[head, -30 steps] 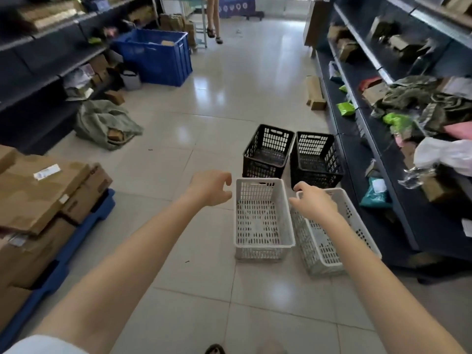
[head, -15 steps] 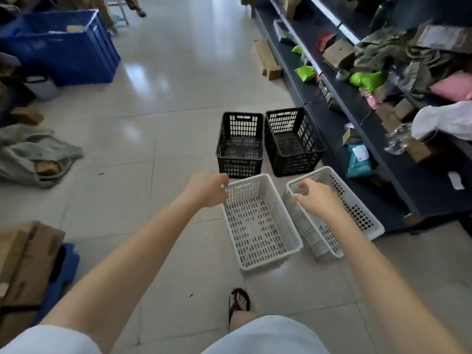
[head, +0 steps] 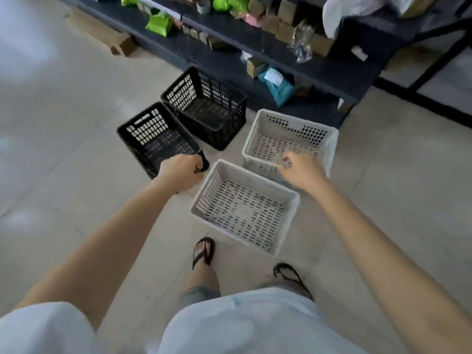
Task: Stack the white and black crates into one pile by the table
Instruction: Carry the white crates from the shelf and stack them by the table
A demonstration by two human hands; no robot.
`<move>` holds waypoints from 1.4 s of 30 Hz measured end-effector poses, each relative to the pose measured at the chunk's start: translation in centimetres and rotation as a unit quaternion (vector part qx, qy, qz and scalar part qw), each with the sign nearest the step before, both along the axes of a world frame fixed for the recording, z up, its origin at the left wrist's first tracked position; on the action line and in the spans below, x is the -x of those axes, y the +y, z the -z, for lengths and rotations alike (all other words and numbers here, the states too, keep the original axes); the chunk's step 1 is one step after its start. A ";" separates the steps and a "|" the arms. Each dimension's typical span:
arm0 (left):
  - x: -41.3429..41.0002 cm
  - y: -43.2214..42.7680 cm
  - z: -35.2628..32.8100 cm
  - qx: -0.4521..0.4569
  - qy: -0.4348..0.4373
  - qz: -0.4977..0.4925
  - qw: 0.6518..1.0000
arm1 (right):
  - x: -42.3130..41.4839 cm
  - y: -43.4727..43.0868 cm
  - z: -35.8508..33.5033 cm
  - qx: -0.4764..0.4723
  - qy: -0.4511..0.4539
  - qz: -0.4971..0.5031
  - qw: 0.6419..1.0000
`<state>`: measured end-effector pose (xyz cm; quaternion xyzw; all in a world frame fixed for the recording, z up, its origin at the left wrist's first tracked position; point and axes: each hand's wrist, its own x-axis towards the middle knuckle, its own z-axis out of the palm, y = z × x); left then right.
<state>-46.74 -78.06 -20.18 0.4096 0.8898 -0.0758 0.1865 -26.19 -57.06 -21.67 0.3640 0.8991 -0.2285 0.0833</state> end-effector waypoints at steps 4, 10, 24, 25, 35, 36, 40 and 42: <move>4.5 1.2 3.2 -0.006 -0.027 0.115 0.993 | 0.7 -3.0 3.5 0.058 -0.029 0.151 0.986; 8.5 2.2 9.2 0.021 -0.094 0.161 0.982 | 1.1 -7.4 10.4 0.116 -0.084 0.267 0.953; 12.1 6.9 38.0 0.121 -0.139 0.138 0.973 | -2.6 -5.6 36.5 0.172 -0.167 0.387 0.890; 12.2 6.9 39.9 0.126 -0.134 0.139 0.973 | -3.0 -5.3 38.2 0.168 -0.181 0.388 0.888; 13.3 5.6 51.2 0.149 -0.096 0.014 0.984 | -4.3 -5.5 49.9 0.176 -0.201 0.408 0.873; 13.5 5.6 51.8 0.142 -0.085 0.020 0.986 | -4.2 -5.5 50.6 0.165 -0.188 0.414 0.875; 13.9 6.3 53.1 0.153 -0.058 0.042 0.986 | -4.7 -5.8 52.3 0.090 -0.186 0.444 0.872; 14.0 6.7 52.7 0.158 -0.067 0.049 0.984 | -5.2 -5.7 52.4 0.080 -0.188 0.452 0.869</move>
